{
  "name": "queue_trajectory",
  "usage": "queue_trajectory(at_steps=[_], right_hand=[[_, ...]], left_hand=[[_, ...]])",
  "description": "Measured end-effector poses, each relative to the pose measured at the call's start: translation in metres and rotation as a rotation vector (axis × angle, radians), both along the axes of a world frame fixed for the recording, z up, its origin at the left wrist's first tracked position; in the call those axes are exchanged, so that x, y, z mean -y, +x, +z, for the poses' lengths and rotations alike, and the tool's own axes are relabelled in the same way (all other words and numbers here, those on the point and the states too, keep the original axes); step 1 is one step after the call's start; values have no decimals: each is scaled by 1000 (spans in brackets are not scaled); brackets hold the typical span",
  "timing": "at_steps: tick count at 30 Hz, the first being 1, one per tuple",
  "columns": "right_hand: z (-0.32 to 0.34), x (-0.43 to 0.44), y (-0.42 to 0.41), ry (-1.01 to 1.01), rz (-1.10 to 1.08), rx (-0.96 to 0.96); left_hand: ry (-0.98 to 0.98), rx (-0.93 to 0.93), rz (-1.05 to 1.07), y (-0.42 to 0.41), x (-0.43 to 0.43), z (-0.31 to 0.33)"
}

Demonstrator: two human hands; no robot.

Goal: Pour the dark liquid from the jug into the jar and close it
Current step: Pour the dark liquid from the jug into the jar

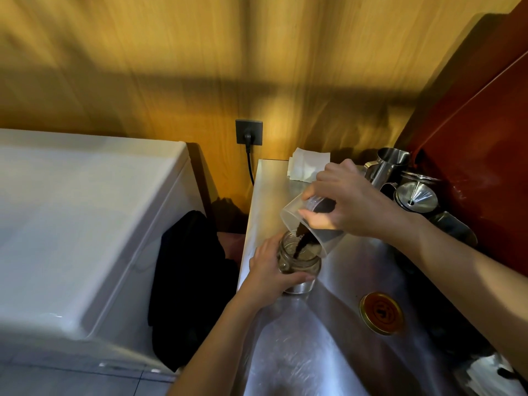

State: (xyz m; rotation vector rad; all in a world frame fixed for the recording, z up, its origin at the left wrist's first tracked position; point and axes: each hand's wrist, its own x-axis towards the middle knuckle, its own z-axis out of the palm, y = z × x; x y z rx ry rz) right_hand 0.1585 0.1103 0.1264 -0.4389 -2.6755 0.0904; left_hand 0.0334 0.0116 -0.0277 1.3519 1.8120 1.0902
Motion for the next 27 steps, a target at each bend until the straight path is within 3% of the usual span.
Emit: queue_trajectory(at_steps=[27], right_hand=[[-9,-5,-3,142,177,-2]], left_hand=[[-14,30,-43,-3,0,1]])
